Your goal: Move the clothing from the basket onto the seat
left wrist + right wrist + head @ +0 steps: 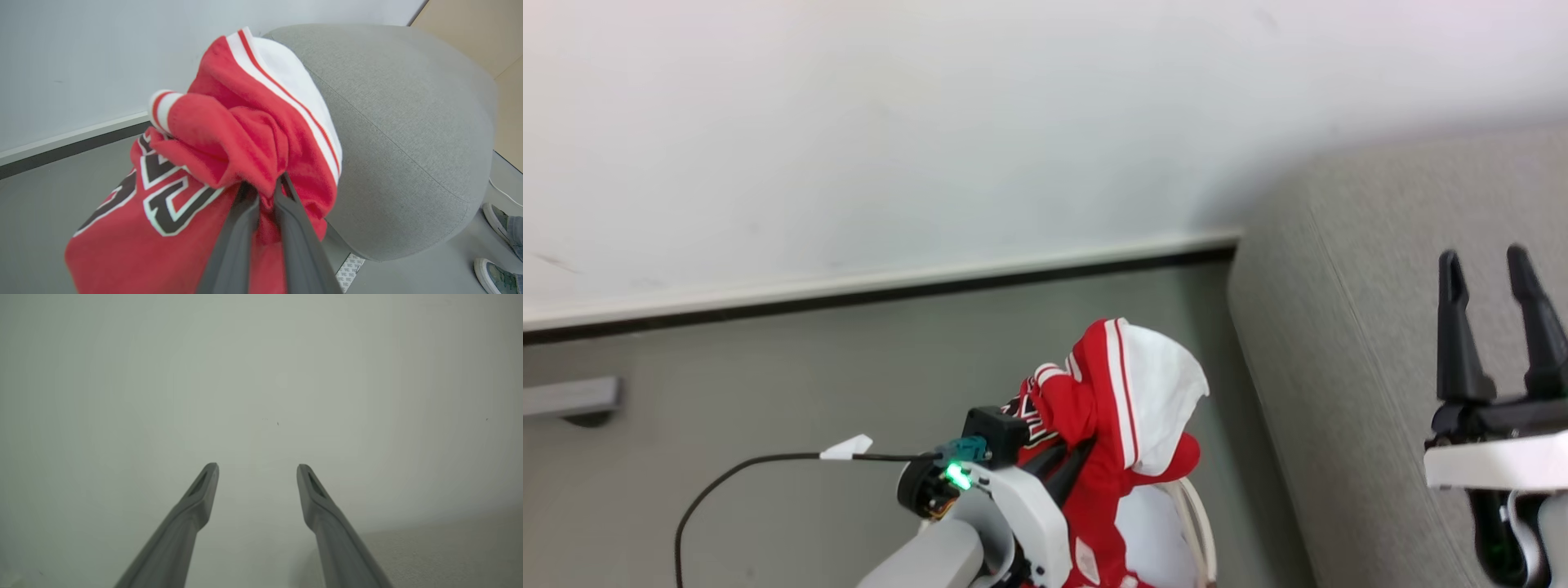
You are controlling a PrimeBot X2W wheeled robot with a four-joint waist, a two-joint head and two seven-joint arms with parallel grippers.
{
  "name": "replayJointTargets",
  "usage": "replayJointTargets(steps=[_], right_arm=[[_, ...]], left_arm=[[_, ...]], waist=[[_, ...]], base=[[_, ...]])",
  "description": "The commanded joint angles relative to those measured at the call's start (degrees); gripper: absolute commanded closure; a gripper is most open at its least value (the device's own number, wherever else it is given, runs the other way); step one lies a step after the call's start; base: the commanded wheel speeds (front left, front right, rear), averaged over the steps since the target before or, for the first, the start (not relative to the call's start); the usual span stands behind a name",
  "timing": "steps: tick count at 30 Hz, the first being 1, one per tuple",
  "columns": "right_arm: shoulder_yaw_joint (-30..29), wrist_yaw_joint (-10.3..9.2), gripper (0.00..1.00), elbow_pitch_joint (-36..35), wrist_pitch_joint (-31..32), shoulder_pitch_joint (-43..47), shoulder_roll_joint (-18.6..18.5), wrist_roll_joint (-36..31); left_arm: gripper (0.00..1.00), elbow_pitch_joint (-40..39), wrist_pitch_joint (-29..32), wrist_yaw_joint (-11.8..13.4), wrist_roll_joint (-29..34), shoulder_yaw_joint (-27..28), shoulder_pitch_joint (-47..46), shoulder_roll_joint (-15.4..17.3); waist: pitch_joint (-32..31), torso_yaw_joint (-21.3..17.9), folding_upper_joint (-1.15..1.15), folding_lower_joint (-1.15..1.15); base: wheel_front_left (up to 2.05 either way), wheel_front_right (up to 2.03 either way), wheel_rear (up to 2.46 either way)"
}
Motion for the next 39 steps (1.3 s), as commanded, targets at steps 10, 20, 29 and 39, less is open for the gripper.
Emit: replayJointTargets(steps=[10,20,29,39], right_arm=[[3.40,-0.12,0.00,2.73,-0.10,6.40,2.35,3.02],[8.92,-0.12,0.00,4.53,-0.10,7.16,2.28,3.61],[16.94,-0.12,0.00,5.95,-0.10,5.50,1.65,4.67],[34.78,-0.12,0.00,11.44,-0.10,-2.24,-0.04,8.17]], left_arm=[[1.00,-7.51,-1.46,2.29,0.47,2.37,-4.12,2.40],[1.00,-18.97,1.94,5.65,0.16,4.16,-6.60,6.60],[1.00,-25.69,4.75,7.89,-0.57,3.94,-5.15,8.01],[1.00,-27.76,5.60,8.28,-0.77,3.32,-5.28,7.42]], waist=[[-7.90,6.00,0.00,0.02],[-10.19,6.69,0.00,0.02],[-10.30,7.13,0.00,0.02],[-9.87,7.98,0.00,0.02]], base=[[0.00,0.00,0.00],[0.00,0.00,0.00],[0.00,0.00,0.00],[0.00,0.00,0.00]])
